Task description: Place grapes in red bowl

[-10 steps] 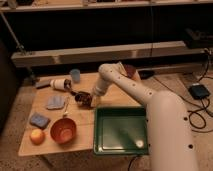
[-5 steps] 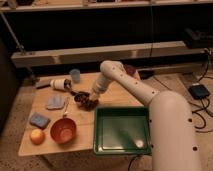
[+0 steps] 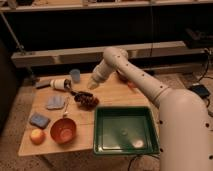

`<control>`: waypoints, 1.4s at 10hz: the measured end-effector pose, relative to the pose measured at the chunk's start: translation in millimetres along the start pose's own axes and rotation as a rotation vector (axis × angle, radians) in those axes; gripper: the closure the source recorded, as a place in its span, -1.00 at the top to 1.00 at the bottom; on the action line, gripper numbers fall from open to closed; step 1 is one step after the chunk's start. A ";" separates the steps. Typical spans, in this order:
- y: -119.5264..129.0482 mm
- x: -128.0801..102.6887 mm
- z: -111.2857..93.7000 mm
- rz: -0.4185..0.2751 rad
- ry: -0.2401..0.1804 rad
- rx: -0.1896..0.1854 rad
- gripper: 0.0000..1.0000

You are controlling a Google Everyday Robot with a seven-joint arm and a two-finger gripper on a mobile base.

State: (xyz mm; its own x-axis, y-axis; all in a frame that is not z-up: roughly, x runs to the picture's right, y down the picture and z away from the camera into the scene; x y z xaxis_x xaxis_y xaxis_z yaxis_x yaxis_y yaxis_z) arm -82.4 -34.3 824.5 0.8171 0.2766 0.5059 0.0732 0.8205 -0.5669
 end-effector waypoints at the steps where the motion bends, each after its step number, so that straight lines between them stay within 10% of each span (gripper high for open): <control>1: -1.5 -3.3 -7.2 -0.003 0.002 0.002 -0.87; 8: 4.7 54.5 40.9 0.039 0.075 -0.034 0.51; 14: 21.5 73.8 81.1 -0.015 0.109 -0.120 0.60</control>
State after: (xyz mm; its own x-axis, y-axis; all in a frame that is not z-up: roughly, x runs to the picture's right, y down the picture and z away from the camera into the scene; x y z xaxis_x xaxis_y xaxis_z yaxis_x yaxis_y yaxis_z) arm -66.9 44.4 902.4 0.8722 0.2031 0.4449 0.1487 0.7565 -0.6369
